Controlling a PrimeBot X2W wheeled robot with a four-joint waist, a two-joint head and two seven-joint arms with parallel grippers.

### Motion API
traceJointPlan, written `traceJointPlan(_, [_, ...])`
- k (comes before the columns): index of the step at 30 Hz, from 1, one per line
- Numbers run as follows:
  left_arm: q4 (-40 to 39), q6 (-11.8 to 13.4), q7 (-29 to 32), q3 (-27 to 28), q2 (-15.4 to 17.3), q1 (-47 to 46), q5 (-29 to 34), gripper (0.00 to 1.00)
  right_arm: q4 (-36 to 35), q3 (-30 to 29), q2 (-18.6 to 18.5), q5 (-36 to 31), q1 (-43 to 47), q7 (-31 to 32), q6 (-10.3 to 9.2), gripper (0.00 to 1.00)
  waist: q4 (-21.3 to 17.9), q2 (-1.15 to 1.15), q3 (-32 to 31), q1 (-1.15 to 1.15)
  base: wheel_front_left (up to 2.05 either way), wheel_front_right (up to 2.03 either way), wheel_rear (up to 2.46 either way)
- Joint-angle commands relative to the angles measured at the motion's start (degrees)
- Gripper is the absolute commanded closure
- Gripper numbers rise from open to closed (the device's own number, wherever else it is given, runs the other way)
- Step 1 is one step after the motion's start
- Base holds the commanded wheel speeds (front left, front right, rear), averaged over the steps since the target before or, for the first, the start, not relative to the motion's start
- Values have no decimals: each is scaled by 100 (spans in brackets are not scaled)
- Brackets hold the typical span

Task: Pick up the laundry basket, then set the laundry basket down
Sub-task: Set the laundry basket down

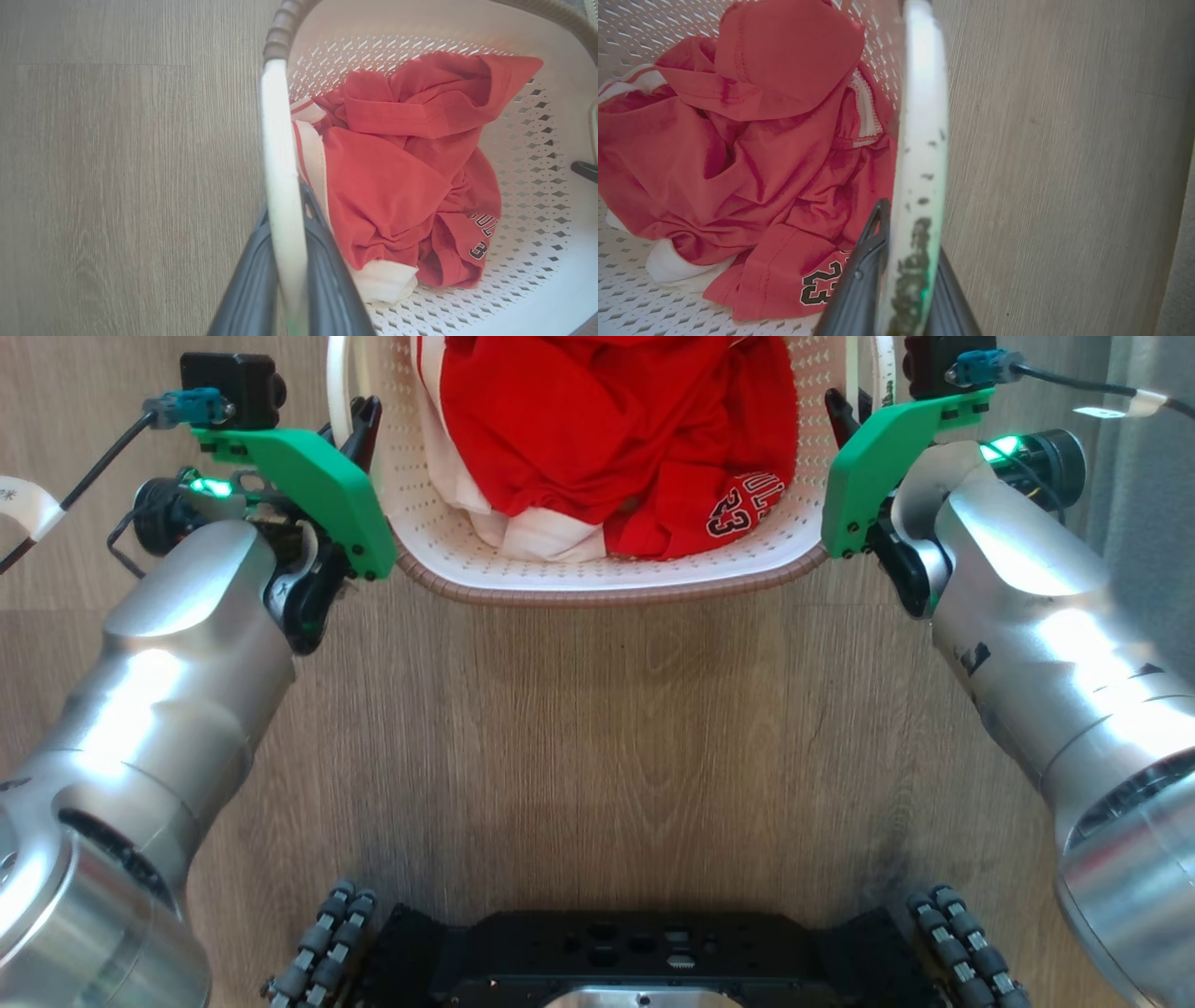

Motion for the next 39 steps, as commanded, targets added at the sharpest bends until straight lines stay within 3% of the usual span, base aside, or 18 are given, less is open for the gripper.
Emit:
traceJointPlan(1, [85, 61, -125, 62, 369, -192, 7, 100, 67, -96, -114, -191, 251, 10, 13, 100, 2, 0, 82, 0, 0, 0, 0])
traceJointPlan(23, [-76, 61, -79, -309, 264, -272, -263, 100, 67, -1927, 133, -2067, 504, 521, 13, 100, 23, 0, 389, 0, 0, 0, 0])
traceJointPlan(39, [-137, 61, -17, -491, 217, -251, -425, 100, -16, -1814, 139, -1934, 587, 683, 13, 100, 90, 0, 350, 0, 0, 0, 0])
